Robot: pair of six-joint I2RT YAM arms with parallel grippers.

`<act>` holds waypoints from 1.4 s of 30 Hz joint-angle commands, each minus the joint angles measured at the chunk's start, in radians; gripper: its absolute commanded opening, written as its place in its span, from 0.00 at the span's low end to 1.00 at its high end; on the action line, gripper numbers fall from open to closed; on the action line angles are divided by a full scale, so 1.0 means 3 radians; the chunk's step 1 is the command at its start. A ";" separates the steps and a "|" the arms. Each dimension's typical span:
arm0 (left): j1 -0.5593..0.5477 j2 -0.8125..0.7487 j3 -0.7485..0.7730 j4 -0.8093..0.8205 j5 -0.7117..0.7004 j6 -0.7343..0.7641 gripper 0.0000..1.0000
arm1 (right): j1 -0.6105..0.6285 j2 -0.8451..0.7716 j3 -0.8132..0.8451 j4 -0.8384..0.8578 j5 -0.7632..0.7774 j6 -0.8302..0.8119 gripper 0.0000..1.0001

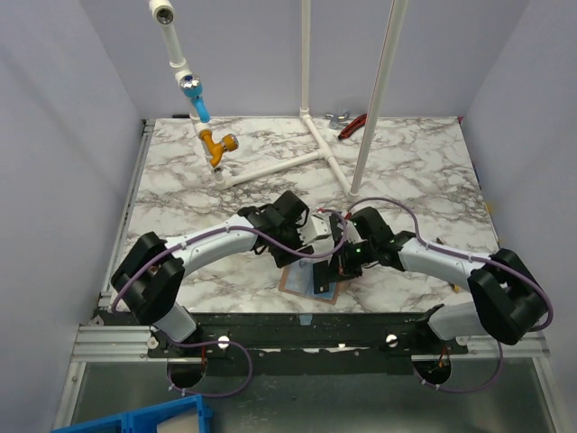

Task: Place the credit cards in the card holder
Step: Insert the credit card into the card holder.

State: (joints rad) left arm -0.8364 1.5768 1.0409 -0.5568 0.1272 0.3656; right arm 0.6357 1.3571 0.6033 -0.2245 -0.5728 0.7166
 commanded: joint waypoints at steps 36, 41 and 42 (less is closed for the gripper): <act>-0.0025 -0.0213 -0.0706 0.0253 0.0587 0.1388 0.40 | -0.0012 0.0522 0.0236 0.0291 -0.0076 -0.0009 0.01; -0.0157 -0.0193 -0.0729 0.0196 0.0609 0.1218 0.37 | -0.0013 0.0410 0.0116 0.0277 -0.0244 0.0054 0.01; -0.0180 -0.0177 -0.0723 0.0174 0.0606 0.1189 0.36 | -0.0010 0.0407 0.0096 0.0266 -0.0279 0.0062 0.01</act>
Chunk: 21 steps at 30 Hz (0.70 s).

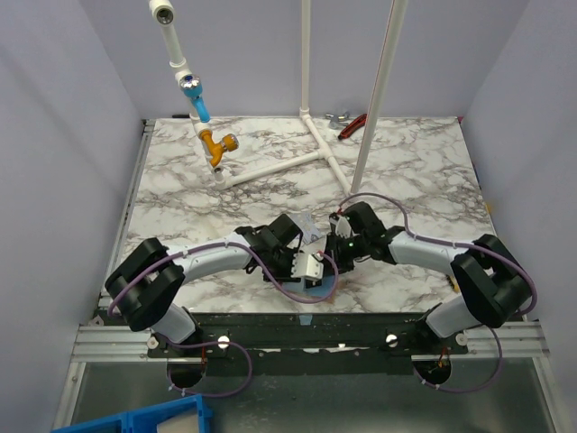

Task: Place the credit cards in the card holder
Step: Insert the credit card into the card holder.

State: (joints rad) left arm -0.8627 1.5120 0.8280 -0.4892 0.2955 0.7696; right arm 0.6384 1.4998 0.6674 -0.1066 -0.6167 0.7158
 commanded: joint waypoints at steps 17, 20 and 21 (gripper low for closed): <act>-0.0303 0.0117 0.0043 -0.0131 0.0132 -0.0467 0.30 | -0.0040 0.0098 -0.0062 -0.0252 0.0047 -0.0025 0.01; -0.0310 0.0112 0.0119 -0.0179 0.0161 -0.0513 0.30 | -0.0089 0.0161 0.0067 -0.0311 0.0086 -0.0081 0.01; -0.0310 0.0105 0.0143 -0.0192 0.0182 -0.0532 0.30 | -0.0112 0.0173 0.0101 -0.0327 0.0090 -0.0095 0.01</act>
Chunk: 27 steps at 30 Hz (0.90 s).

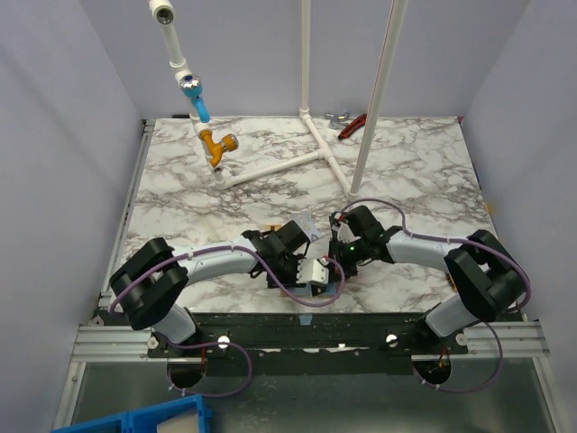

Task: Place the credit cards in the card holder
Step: Insert the credit card into the card holder.

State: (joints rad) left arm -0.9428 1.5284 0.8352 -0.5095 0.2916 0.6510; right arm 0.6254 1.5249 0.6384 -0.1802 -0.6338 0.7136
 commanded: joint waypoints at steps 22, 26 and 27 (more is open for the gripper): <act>-0.0053 -0.0086 0.0119 -0.0261 -0.0398 -0.0143 0.41 | -0.0137 -0.0099 -0.0151 0.0572 -0.0149 0.0142 0.01; -0.0096 -0.0011 0.0094 -0.0216 -0.0537 -0.0175 0.41 | -0.0139 -0.0061 -0.0216 0.0844 -0.0182 0.0199 0.01; -0.0111 -0.0002 0.0090 -0.0218 -0.0573 -0.0178 0.40 | -0.0137 -0.0057 -0.0241 0.0899 -0.0192 0.0222 0.01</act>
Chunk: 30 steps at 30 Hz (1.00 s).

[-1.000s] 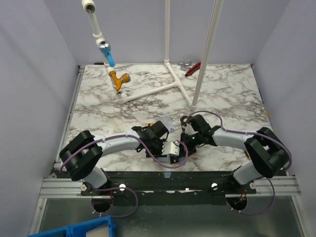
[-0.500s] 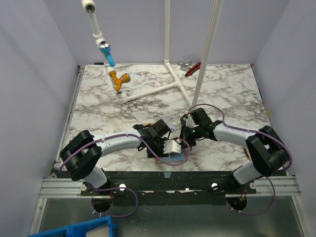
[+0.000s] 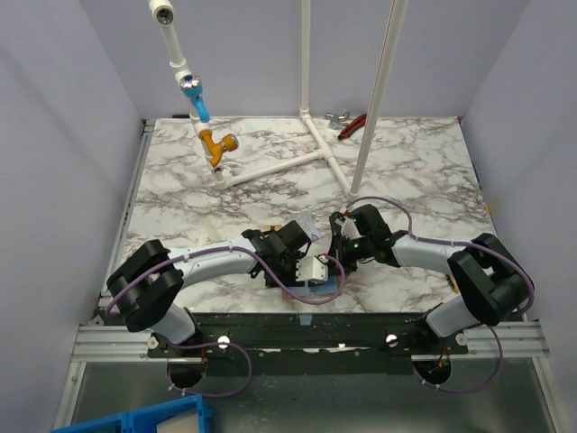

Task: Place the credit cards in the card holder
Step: Insert the credit card into the card holder.

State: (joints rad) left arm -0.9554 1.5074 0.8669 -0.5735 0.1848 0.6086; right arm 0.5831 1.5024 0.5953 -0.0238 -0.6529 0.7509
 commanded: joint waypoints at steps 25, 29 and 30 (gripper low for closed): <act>-0.0266 0.0242 0.0061 -0.0165 -0.0496 -0.0064 0.22 | -0.0011 -0.0180 -0.0474 0.0785 0.0018 0.0143 0.01; -0.0266 0.0232 0.0069 -0.0198 -0.0463 -0.0090 0.21 | -0.0011 -0.0167 -0.0530 0.0843 0.0049 0.0174 0.01; -0.0267 0.0232 0.0078 -0.0205 -0.0458 -0.0093 0.21 | -0.0013 -0.0162 -0.0535 0.0856 0.0044 0.0176 0.01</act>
State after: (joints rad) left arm -1.0298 1.5749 0.8864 -0.6014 0.0593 0.5858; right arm 0.5831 1.4601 0.4599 0.2028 -0.6697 0.8040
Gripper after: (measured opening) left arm 0.209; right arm 0.010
